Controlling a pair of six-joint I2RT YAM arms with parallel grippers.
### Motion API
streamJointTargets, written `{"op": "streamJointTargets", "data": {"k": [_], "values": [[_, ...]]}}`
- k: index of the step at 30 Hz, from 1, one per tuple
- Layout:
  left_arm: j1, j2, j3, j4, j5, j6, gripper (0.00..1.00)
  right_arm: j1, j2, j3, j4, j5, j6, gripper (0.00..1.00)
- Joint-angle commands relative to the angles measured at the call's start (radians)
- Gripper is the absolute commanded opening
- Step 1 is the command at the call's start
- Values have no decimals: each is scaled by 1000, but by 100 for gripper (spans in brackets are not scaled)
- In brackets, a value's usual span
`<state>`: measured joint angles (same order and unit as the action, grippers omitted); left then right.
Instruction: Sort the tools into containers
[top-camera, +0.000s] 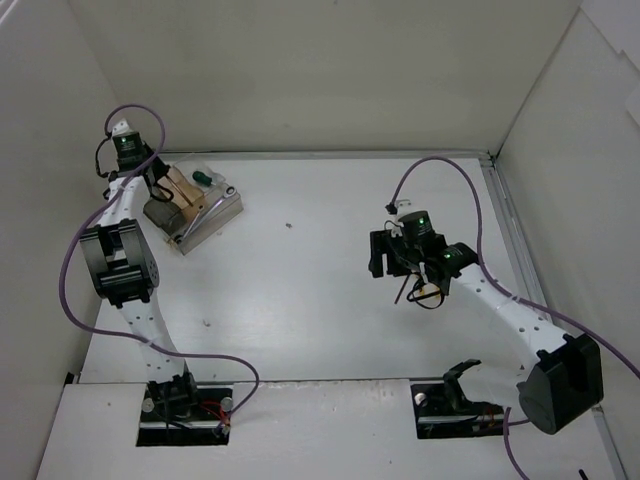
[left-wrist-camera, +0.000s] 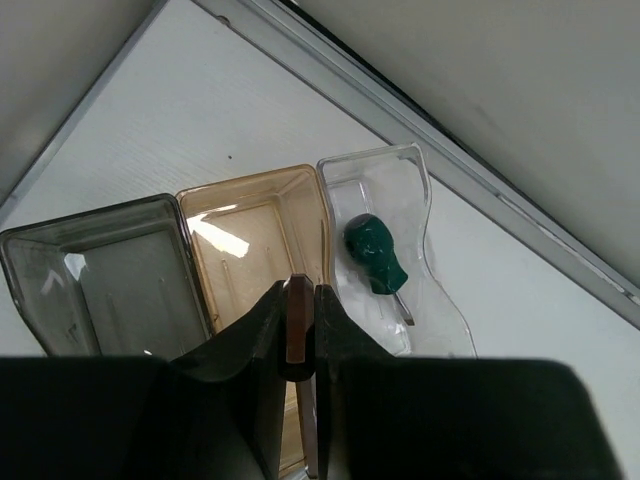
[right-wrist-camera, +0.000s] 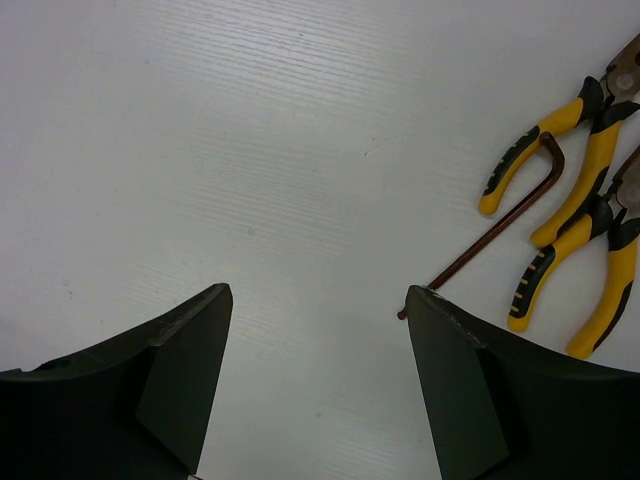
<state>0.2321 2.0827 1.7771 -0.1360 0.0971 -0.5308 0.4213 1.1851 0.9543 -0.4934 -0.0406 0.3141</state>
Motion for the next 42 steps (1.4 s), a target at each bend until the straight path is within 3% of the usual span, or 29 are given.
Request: {"op": "streamJointTargets", "data": {"k": [1, 6, 12, 22, 42], "values": [[12, -38, 58, 125, 24, -1, 0, -7, 19, 20, 27, -10, 17, 67], [21, -6, 67, 156, 27, -26, 0, -10, 50, 46, 27, 2, 16, 67], [39, -56, 10, 251, 79, -158, 0, -10, 85, 66, 29, -5, 22, 67], [49, -85, 5, 265, 69, -149, 0, -10, 99, 80, 29, 2, 19, 67], [39, 34, -4, 230, 50, -158, 0, -15, 114, 93, 27, 12, 5, 67]]}}
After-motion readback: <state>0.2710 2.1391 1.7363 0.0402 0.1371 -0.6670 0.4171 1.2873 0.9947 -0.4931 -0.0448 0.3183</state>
